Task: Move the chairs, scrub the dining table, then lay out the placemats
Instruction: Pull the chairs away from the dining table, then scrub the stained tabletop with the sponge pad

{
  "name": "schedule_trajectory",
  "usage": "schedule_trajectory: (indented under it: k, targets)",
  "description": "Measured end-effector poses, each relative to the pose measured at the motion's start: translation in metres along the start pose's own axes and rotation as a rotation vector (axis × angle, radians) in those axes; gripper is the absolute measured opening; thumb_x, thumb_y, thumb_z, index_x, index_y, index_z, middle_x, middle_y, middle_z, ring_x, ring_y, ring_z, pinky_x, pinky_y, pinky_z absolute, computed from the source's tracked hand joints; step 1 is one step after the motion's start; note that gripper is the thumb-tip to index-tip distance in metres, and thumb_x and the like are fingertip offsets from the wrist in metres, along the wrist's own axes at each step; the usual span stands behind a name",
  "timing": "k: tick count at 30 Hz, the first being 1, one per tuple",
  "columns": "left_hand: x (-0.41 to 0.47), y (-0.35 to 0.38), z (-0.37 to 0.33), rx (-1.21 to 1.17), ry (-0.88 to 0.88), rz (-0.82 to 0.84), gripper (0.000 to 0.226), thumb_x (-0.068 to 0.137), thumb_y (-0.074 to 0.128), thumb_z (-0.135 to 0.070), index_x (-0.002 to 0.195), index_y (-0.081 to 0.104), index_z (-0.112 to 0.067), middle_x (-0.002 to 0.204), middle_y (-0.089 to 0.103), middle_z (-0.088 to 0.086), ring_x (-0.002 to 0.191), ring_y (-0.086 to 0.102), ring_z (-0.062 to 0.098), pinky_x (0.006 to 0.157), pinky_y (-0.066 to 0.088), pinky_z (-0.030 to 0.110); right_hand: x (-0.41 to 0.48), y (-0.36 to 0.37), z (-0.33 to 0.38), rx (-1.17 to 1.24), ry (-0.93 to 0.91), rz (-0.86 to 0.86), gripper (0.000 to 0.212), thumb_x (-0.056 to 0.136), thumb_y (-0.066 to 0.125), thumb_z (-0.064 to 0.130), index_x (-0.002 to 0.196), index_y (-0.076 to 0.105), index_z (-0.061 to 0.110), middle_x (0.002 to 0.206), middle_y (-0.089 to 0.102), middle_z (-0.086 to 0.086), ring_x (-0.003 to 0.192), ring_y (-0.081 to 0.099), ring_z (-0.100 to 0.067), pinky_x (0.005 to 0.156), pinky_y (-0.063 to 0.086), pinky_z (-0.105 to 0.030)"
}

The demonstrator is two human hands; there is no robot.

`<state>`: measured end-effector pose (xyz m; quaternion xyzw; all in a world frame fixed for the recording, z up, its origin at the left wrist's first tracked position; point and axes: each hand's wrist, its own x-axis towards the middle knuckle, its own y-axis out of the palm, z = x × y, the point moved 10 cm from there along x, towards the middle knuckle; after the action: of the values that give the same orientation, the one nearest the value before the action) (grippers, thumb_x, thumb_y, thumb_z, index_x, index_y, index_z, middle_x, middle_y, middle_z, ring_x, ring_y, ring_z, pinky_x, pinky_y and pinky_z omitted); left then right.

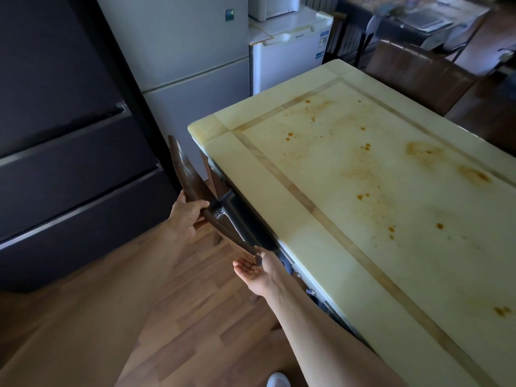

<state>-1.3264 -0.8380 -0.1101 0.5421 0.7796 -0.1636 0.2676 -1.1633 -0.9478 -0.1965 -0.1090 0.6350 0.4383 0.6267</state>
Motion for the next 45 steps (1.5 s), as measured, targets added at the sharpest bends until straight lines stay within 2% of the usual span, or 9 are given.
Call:
schedule_trajectory:
  k: [3,8,14,19,24,28,33,38,45]
  targets:
    - [-0.014,0.002,0.004,-0.006,0.003,-0.014,0.026,0.089,0.052,0.002,0.099,0.055,-0.021,0.086,0.061,0.005,0.073,0.061,0.016,0.056,0.049,0.028,-0.006,-0.004,0.002,-0.089,-0.016,-0.004,0.02,0.097,0.048,0.018,0.096,0.056,0.0,0.12,0.057,-0.028,0.118,0.054,-0.039,0.088,0.046,-0.043]
    - [-0.043,0.001,0.005,0.074,0.018,-0.087,0.012,0.092,0.048,-0.004,0.099,0.056,-0.01,0.08,0.057,0.009,0.068,0.057,0.018,0.047,0.047,0.025,-0.033,-0.008,0.023,-0.364,-0.083,0.024,0.043,0.101,0.039,0.021,0.141,0.037,0.005,0.129,0.046,-0.035,0.115,0.051,-0.044,0.101,0.043,-0.045]
    - [-0.092,0.019,-0.014,0.425,0.241,-0.24,0.013,0.091,0.042,-0.013,0.084,0.051,-0.019,0.077,0.046,-0.002,0.067,0.046,0.015,0.06,0.038,0.029,-0.087,-0.02,0.072,-0.487,-0.238,0.032,0.055,0.098,0.047,0.029,0.137,0.036,-0.008,0.137,0.045,-0.028,0.131,0.042,-0.038,0.108,0.037,-0.038]
    - [-0.15,0.083,-0.003,0.334,0.283,0.072,0.036,0.099,0.041,-0.027,0.129,0.052,-0.01,0.084,0.048,-0.016,0.073,0.046,-0.002,0.056,0.043,0.008,-0.151,-0.054,0.1,-0.368,-0.392,0.073,0.059,0.098,0.048,0.027,0.14,0.029,-0.01,0.146,0.024,-0.033,0.138,0.021,-0.043,0.115,0.02,-0.047]
    - [-0.219,0.119,0.039,0.239,0.204,0.276,0.021,0.1,0.039,-0.032,0.108,0.053,-0.019,0.099,0.051,-0.006,0.095,0.049,0.013,0.082,0.036,0.026,-0.226,-0.119,0.106,-0.275,-0.532,0.085,0.057,0.099,0.046,0.029,0.14,0.032,-0.007,0.147,0.021,-0.029,0.139,0.02,-0.039,0.116,0.021,-0.045]
    - [-0.279,0.139,0.079,0.262,0.163,0.369,0.047,0.1,0.039,-0.034,0.135,0.046,-0.003,0.131,0.051,0.008,0.128,0.042,0.022,0.105,0.027,0.033,-0.283,-0.184,0.088,-0.265,-0.611,0.037,0.059,0.099,0.045,0.032,0.141,0.03,-0.006,0.145,0.03,-0.032,0.137,0.029,-0.042,0.116,0.025,-0.044]
    - [-0.355,0.154,0.122,0.372,0.134,0.468,0.053,0.095,0.041,-0.044,0.134,0.05,-0.01,0.144,0.045,0.009,0.134,0.038,0.026,0.114,0.024,0.044,-0.341,-0.257,0.061,-0.224,-0.669,-0.037,0.058,0.1,0.043,0.034,0.141,0.032,-0.005,0.144,0.039,-0.026,0.134,0.037,-0.04,0.115,0.027,-0.043]
    - [-0.421,0.193,0.135,0.36,0.185,0.591,0.05,0.099,0.041,-0.037,0.14,0.042,-0.006,0.145,0.044,0.005,0.138,0.035,0.021,0.115,0.022,0.037,-0.404,-0.319,0.053,-0.16,-0.739,-0.093,0.059,0.1,0.039,0.037,0.142,0.031,-0.004,0.143,0.042,-0.02,0.132,0.041,-0.032,0.111,0.032,-0.039]
    - [-0.499,0.27,0.175,0.394,0.223,0.702,0.048,0.099,0.042,-0.035,0.133,0.048,-0.002,0.131,0.053,0.009,0.117,0.046,0.019,0.107,0.028,0.034,-0.476,-0.416,0.063,-0.07,-0.82,-0.168,0.057,0.101,0.038,0.036,0.142,0.032,-0.004,0.143,0.043,-0.019,0.132,0.042,-0.031,0.111,0.032,-0.037]
